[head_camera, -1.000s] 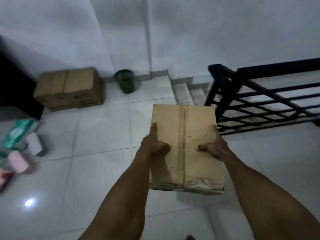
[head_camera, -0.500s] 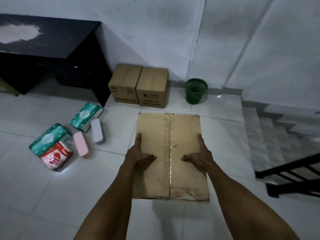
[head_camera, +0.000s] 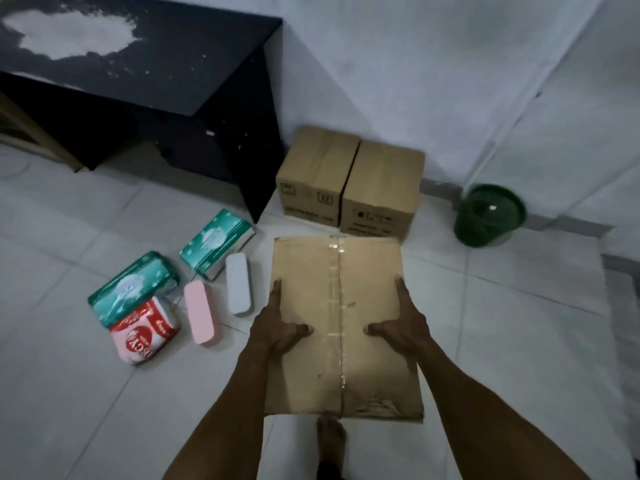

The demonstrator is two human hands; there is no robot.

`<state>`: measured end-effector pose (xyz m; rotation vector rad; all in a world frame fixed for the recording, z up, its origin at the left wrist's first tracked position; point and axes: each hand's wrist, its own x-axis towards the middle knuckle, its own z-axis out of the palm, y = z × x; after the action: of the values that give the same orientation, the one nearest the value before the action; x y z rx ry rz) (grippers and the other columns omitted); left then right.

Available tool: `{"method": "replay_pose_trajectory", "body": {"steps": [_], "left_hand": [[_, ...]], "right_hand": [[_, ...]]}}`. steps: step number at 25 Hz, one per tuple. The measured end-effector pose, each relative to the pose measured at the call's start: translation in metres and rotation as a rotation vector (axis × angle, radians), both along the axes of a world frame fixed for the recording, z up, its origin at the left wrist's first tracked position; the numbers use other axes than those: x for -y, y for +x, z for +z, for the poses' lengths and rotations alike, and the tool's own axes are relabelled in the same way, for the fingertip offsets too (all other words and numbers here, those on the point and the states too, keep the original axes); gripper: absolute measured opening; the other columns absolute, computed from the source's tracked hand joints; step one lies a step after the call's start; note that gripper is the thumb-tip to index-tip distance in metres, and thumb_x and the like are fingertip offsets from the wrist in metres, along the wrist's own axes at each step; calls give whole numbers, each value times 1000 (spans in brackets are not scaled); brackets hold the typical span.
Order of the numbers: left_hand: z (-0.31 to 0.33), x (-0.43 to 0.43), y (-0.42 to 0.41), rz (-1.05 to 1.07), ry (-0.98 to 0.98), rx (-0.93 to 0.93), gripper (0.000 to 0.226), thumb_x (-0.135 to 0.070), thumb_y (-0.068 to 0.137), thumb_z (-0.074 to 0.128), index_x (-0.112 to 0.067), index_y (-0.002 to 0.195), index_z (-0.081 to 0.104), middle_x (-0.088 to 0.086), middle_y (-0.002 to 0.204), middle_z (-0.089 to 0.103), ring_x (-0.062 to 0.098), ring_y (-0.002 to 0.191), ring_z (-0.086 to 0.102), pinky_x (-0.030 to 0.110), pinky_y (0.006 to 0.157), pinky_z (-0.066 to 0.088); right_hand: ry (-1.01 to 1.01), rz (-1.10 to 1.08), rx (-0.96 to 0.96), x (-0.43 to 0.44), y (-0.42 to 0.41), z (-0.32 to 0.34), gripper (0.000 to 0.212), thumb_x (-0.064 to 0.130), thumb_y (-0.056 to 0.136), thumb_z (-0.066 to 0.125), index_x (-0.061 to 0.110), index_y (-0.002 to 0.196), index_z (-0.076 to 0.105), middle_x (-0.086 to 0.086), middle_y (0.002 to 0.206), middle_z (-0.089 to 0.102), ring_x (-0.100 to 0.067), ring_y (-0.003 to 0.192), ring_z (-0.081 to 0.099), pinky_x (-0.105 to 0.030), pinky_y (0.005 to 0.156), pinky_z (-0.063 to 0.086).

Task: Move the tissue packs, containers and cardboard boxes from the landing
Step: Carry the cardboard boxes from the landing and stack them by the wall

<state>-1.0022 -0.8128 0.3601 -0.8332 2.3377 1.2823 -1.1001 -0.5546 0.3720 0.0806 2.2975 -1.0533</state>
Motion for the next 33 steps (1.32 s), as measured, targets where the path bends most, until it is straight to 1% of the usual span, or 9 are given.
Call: {"method": "replay_pose_trajectory", "body": {"steps": [3,8,12,16,18,22,28,30,33], "left_hand": [[-45,62,-5,70,-34,39,132,-60,62,79,-40,152,-16,11,159,26,35,139,36,44,112,32],[-102,150,7,85,16,54,143,-88,44,58,-31,153,-15,6,162,17,30,143,29,41,114,28],[-153,215,22,88,12,110,134,-71,53,68,-34,151,-14,3,162,14,32,143,30,44,114,30],[-189,253,47,99,19,128,125,-74,56,70,-53,141,-19,4,160,23,33,140,37,49,113,32],[-204,262,47,91,38,143,123,-73,57,70,-54,141,-16,4,159,24,33,140,37,48,114,31],[-231,262,30,-44,20,98,129,-60,64,77,-36,153,-13,7,159,26,33,136,42,44,111,34],[-257,250,15,-122,6,17,131,-53,67,81,-30,155,-12,7,158,28,31,137,41,43,108,37],[-260,247,10,-114,1,-22,131,-59,65,80,-34,154,-12,6,156,32,30,134,45,44,106,40],[-264,234,0,-113,42,-25,131,-65,61,78,-46,150,-16,7,153,37,32,129,51,52,104,44]], "right_hand": [[25,96,31,76,-23,-52,131,39,64,89,35,155,-5,-9,153,34,-36,133,42,-49,107,39],[53,182,54,170,-27,-123,133,41,63,89,32,155,-7,-4,156,29,-32,136,40,-46,107,38],[75,219,60,233,-13,-169,134,46,60,86,31,154,-8,-2,156,28,-31,135,40,-47,107,37],[103,213,65,273,7,-198,138,48,56,86,28,156,-6,-5,158,26,-35,137,38,-49,109,34],[141,186,62,279,13,-211,139,41,59,91,27,156,-7,-6,159,26,-36,136,39,-47,109,36],[179,99,57,271,19,-233,141,34,57,94,28,156,-6,-6,160,24,-34,137,39,-46,109,36],[203,-48,22,261,31,-255,139,29,57,94,23,157,-2,-6,160,24,-33,141,35,-47,110,36],[223,-96,11,258,35,-261,137,30,58,94,22,157,-1,-7,159,26,-33,139,36,-47,109,37],[257,-162,-10,243,46,-262,136,30,58,94,22,157,0,-7,158,27,-35,138,38,-48,107,39]]}}
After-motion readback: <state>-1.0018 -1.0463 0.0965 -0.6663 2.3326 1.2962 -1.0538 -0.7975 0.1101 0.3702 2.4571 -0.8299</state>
